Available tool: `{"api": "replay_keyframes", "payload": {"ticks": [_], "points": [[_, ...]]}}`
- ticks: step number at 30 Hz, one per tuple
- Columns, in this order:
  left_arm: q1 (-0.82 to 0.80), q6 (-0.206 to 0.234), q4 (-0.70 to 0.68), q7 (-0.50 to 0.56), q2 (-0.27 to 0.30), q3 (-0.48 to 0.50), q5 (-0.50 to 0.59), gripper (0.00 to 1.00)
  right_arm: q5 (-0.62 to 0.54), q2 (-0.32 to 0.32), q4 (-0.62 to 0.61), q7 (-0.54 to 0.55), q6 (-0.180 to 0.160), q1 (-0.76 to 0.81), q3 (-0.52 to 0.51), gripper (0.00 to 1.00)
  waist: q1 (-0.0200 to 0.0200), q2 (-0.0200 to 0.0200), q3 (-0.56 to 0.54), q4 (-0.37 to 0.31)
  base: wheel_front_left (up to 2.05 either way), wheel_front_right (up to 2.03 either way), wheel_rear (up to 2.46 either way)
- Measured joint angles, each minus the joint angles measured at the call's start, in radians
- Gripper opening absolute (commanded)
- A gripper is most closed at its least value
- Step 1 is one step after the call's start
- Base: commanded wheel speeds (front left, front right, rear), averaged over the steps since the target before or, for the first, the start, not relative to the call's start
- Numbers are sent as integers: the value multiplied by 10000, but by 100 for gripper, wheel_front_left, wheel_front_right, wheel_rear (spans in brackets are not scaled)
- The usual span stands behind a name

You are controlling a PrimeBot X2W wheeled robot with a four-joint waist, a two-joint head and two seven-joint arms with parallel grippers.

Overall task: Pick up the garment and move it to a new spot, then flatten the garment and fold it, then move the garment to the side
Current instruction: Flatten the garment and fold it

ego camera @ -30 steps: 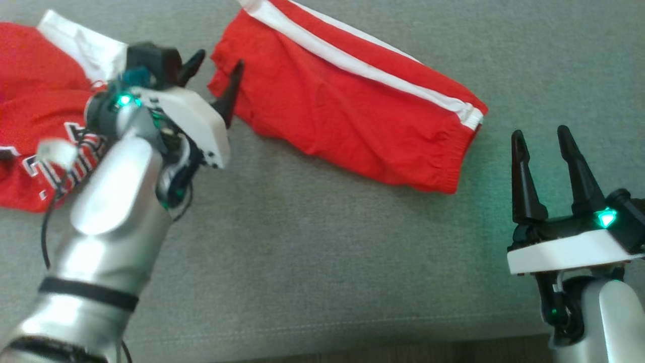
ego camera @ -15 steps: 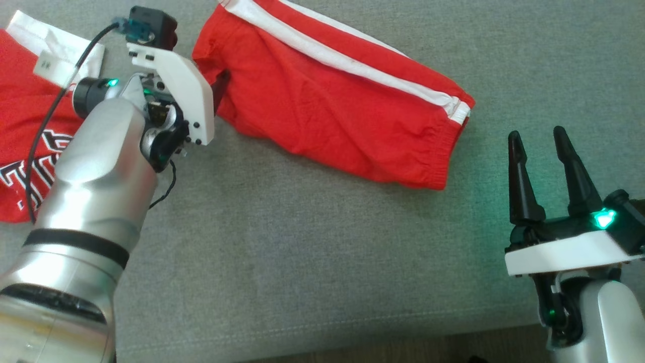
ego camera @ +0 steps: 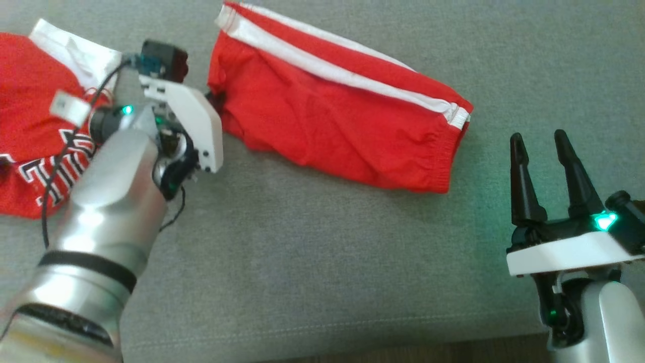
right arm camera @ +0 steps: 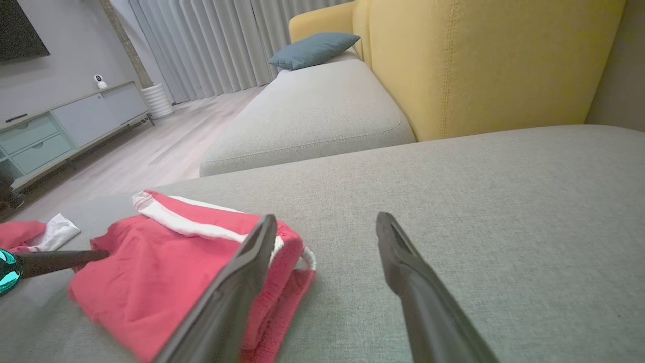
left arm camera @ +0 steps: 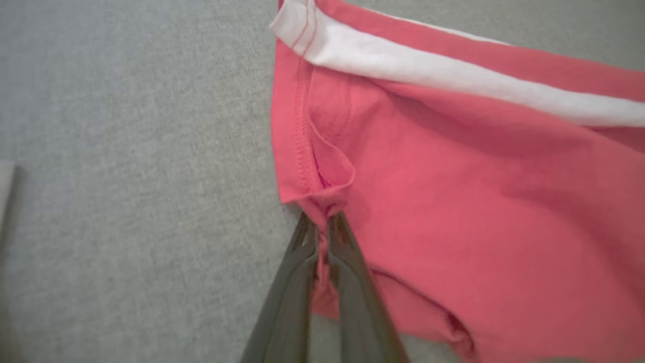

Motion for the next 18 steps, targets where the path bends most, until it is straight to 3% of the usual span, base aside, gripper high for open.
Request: {"api": "replay_keyframes", "payload": {"ticks": [8,18], "points": [[1638,353,-943,-656,42,238,-476,0,69,0,21,33,0,183,-169,100,0,0,-564,447,0,0,0],[4165,1348,-3373,-523,560,284,-907,0,79,4,96,387,0,642,-330,100,0,0,-1274,853,0,0,0]]}}
